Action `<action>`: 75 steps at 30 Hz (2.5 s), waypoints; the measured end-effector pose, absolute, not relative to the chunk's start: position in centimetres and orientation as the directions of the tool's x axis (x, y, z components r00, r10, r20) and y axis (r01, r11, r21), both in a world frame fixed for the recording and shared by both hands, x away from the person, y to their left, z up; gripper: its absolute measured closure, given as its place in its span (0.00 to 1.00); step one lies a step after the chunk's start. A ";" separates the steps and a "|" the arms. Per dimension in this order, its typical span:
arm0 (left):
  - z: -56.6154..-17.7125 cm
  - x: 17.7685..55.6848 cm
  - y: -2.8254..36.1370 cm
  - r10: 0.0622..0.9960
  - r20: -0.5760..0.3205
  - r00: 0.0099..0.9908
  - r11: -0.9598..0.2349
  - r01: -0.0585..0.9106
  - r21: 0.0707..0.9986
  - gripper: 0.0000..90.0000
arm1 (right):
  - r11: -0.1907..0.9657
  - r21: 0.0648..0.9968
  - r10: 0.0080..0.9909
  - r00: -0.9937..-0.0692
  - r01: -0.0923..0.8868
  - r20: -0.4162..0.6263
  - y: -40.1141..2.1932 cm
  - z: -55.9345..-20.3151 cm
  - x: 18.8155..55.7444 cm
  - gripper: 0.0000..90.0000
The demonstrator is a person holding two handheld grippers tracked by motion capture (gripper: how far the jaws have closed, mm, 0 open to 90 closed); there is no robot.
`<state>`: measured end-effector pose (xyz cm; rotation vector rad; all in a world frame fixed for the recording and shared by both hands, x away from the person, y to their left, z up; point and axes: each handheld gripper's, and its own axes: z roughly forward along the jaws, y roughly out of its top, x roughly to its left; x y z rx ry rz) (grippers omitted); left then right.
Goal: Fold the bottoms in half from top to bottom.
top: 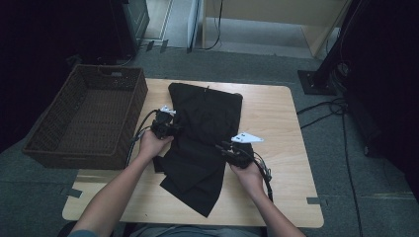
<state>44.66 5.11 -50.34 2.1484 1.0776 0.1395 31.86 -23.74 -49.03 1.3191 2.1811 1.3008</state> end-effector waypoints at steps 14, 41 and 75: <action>-50.6 44.8 4.9 0.742 -0.204 0.639 -0.379 0.650 0.659 0.88 | 0.178 0.776 0.869 -0.466 0.605 0.165 -24.2 -51.7 35.8 0.76; -50.3 46.1 4.1 0.766 -0.178 0.618 -0.381 0.659 0.648 0.86 | 0.299 0.754 0.704 -0.669 0.585 0.239 -19.1 -51.3 28.5 0.65; -50.3 46.5 4.3 0.767 -0.190 0.613 -0.375 0.668 0.643 0.88 | 0.388 0.761 0.702 -0.701 0.520 0.122 -16.5 -52.0 26.3 0.99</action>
